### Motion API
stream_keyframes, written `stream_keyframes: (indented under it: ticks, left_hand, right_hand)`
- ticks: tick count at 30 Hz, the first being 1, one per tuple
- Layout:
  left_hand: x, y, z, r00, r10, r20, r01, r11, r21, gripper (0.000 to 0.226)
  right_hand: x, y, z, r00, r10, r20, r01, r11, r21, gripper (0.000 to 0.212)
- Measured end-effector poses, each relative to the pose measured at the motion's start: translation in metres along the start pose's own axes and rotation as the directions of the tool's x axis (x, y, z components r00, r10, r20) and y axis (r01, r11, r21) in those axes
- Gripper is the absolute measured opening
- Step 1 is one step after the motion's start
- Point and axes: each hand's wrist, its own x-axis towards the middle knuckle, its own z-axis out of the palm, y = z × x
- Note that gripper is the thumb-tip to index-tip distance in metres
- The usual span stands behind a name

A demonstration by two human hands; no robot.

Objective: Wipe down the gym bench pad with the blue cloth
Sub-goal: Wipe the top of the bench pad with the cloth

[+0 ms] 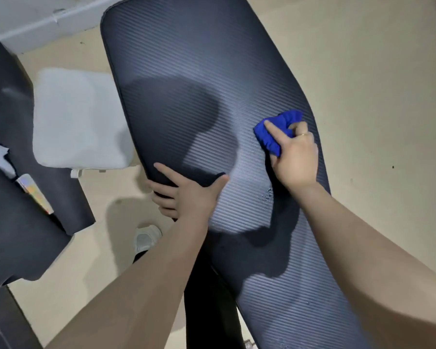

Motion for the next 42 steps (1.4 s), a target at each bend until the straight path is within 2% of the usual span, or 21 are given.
stream_keyframes:
  ticks: [2, 4, 6, 8, 11, 13, 15, 17, 20, 23, 25, 26, 28, 30, 31, 33, 35, 37, 39, 40, 42]
  left_hand:
    - [0.000, -0.004, 0.005, 0.999, 0.028, -0.044, -0.027, 0.999, 0.022, 0.137]
    - [-0.002, -0.005, 0.008, 0.995, 0.055, -0.084, -0.053, 0.998, 0.029, 0.134]
    - [-0.004, -0.003, 0.008, 0.992, 0.069, -0.102, -0.064, 0.997, 0.049, 0.131]
    - [-0.004, -0.001, 0.007, 0.993, 0.060, -0.105, -0.051, 0.995, 0.086, 0.130]
    - [0.001, 0.004, 0.005, 0.997, 0.012, -0.080, 0.000, 0.989, 0.145, 0.136]
    - [0.005, 0.006, 0.003, 0.998, -0.007, -0.064, 0.017, 0.986, 0.165, 0.140]
    - [0.006, 0.006, 0.001, 0.997, 0.006, -0.072, 0.007, 0.984, 0.176, 0.142]
    - [0.004, 0.004, 0.002, 0.996, 0.022, -0.090, -0.005, 0.983, 0.183, 0.140]
    - [-0.001, 0.003, 0.002, 0.993, 0.043, -0.114, -0.021, 0.982, 0.187, 0.138]
    - [-0.003, 0.003, 0.000, 0.991, 0.053, -0.126, -0.031, 0.985, 0.171, 0.138]
    - [-0.004, 0.002, -0.001, 0.992, 0.048, -0.116, -0.032, 0.990, 0.136, 0.139]
    - [-0.004, 0.002, -0.001, 0.993, 0.048, -0.106, -0.037, 0.994, 0.106, 0.140]
    - [-0.003, -0.002, -0.004, 0.994, 0.064, -0.084, -0.064, 0.998, 0.000, 0.137]
    - [0.001, -0.016, -0.010, 0.990, 0.113, -0.084, -0.125, 0.981, -0.151, 0.124]
    - [0.003, -0.024, -0.015, 0.987, 0.139, -0.082, -0.155, 0.958, -0.241, 0.113]
    - [0.005, -0.038, -0.029, 0.986, 0.156, -0.057, -0.165, 0.885, -0.435, 0.077]
    - [0.005, -0.048, -0.041, 0.988, 0.157, 0.001, -0.127, 0.805, -0.580, 0.053]
    - [0.004, -0.058, -0.046, 0.979, 0.199, 0.034, -0.134, 0.766, -0.629, 0.057]
    - [0.004, -0.069, -0.047, 0.964, 0.260, 0.063, -0.165, 0.764, -0.624, 0.055]
    - [0.007, -0.074, -0.046, 0.953, 0.293, 0.073, -0.184, 0.754, -0.630, 0.049]
    - [0.016, -0.078, -0.046, 0.936, 0.348, 0.048, -0.244, 0.743, -0.623, 0.043]
  right_hand:
    - [0.033, 0.022, -0.003, 0.974, 0.220, -0.051, -0.214, 0.972, 0.095, 0.056]
    - [0.045, 0.030, -0.007, 0.958, 0.287, -0.025, -0.284, 0.954, 0.091, 0.056]
    - [0.028, 0.021, -0.009, 0.984, 0.180, -0.009, -0.180, 0.983, 0.021, 0.058]
    - [-0.005, 0.011, -0.008, 0.999, -0.005, 0.047, 0.004, 1.000, 0.025, 0.059]
    - [-0.022, 0.028, -0.013, 0.956, -0.205, 0.211, 0.187, 0.977, 0.104, 0.059]
    - [-0.004, 0.045, -0.017, 0.976, -0.139, 0.165, 0.122, 0.986, 0.114, 0.055]
    - [0.010, 0.047, -0.019, 0.993, 0.052, 0.104, -0.062, 0.994, 0.095, 0.056]
    - [0.002, 0.029, -0.017, 0.992, 0.093, 0.089, -0.092, 0.996, -0.009, 0.062]
    - [-0.045, -0.003, -0.011, 0.980, -0.133, 0.150, 0.148, 0.985, -0.093, 0.073]
    - [-0.065, -0.002, -0.010, 0.909, -0.353, 0.224, 0.359, 0.933, 0.012, 0.072]
    - [-0.048, 0.014, -0.015, 0.896, -0.373, 0.239, 0.371, 0.927, 0.058, 0.066]
    - [-0.037, 0.021, -0.017, 0.923, -0.312, 0.225, 0.310, 0.950, 0.046, 0.064]
    - [-0.024, 0.026, -0.016, 0.983, -0.090, 0.159, 0.090, 0.996, 0.009, 0.063]
    - [-0.028, 0.011, -0.010, 0.989, 0.107, 0.099, -0.106, 0.994, -0.014, 0.062]
    - [-0.037, -0.002, -0.007, 0.986, 0.145, 0.083, -0.143, 0.989, -0.021, 0.062]
    - [-0.064, -0.031, 0.000, 0.994, 0.066, 0.082, -0.067, 0.998, 0.003, 0.060]
    - [-0.095, -0.058, 0.010, 0.986, -0.125, 0.108, 0.120, 0.991, 0.053, 0.062]
    - [-0.119, -0.078, 0.019, 0.927, -0.344, 0.150, 0.334, 0.938, 0.088, 0.066]
    - [-0.118, -0.083, 0.020, 0.852, -0.486, 0.194, 0.477, 0.874, 0.098, 0.064]
    - [-0.110, -0.082, 0.020, 0.859, -0.471, 0.199, 0.466, 0.882, 0.074, 0.062]
    - [-0.086, -0.078, 0.019, 0.966, -0.230, 0.121, 0.233, 0.972, -0.009, 0.059]
